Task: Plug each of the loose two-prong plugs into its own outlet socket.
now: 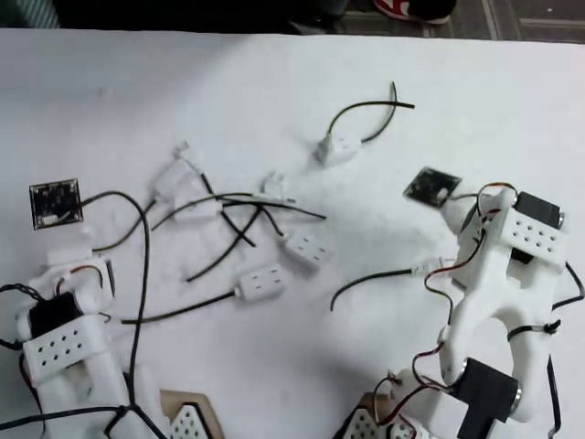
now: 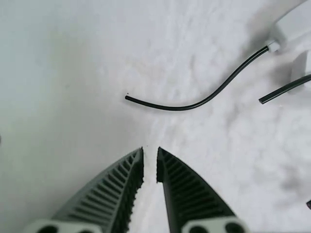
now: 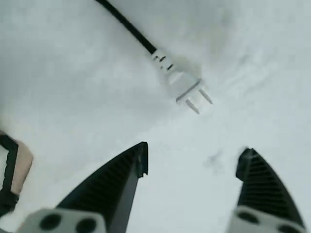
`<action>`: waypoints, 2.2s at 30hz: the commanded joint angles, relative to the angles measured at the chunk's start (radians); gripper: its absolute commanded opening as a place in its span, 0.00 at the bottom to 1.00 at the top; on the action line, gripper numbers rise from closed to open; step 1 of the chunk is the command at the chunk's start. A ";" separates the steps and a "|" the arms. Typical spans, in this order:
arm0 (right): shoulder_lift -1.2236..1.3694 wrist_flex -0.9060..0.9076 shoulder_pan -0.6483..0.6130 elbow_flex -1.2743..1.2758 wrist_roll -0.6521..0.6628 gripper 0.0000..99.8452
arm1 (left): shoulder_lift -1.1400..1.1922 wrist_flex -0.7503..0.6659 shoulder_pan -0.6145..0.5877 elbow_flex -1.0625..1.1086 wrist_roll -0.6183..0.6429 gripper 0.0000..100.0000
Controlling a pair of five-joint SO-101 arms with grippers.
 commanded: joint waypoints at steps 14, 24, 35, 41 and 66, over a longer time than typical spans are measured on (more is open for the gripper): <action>-0.036 -0.222 -0.213 0.215 0.115 0.31 | -0.013 -0.015 0.008 -0.009 -0.008 0.07; 0.051 -0.338 -0.209 0.293 0.115 0.29 | -0.013 -0.014 0.008 -0.009 -0.008 0.07; 0.107 -0.381 -0.209 0.288 -0.057 0.02 | -0.012 -0.014 0.008 -0.009 -0.008 0.07; -0.022 -0.282 -0.206 0.288 -0.423 0.02 | -0.012 -0.014 0.008 -0.009 -0.008 0.07; -0.050 -0.168 -0.111 0.288 -0.861 0.21 | -0.012 -0.014 0.008 -0.009 -0.008 0.07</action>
